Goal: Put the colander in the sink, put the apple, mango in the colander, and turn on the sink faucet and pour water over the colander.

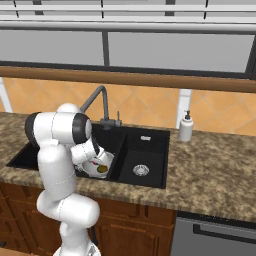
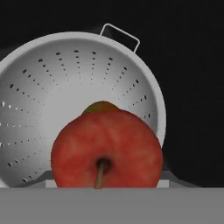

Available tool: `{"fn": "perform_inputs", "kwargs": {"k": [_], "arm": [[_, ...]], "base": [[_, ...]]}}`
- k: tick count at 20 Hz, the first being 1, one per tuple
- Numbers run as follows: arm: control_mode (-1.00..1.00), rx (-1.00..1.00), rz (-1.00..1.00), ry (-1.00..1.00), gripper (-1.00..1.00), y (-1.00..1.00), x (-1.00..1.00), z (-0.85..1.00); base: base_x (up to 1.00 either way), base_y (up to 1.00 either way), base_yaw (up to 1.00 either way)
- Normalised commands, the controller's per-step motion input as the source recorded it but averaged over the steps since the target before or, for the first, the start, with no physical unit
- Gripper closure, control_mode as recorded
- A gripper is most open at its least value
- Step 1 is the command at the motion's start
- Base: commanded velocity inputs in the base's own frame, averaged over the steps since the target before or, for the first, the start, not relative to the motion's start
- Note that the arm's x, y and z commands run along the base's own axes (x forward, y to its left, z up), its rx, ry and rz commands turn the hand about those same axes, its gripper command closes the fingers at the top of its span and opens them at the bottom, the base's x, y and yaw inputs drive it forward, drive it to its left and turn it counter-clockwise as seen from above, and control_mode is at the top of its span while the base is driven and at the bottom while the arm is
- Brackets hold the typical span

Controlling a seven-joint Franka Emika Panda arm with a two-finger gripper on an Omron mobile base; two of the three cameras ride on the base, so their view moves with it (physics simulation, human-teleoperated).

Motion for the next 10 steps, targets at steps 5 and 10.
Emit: {"fn": "perform_inputs", "kwargs": {"k": [5, 10], "arm": [[-1.00, 0.01, 0.00, -0.18, 1.00, 0.01, 0.00, -0.36], [-1.00, 0.00, 0.00, -0.22, 1.00, 0.11, 0.00, -0.46]], "base": [[0.00, 0.00, 0.00], [0.00, 0.00, 0.00]]}}
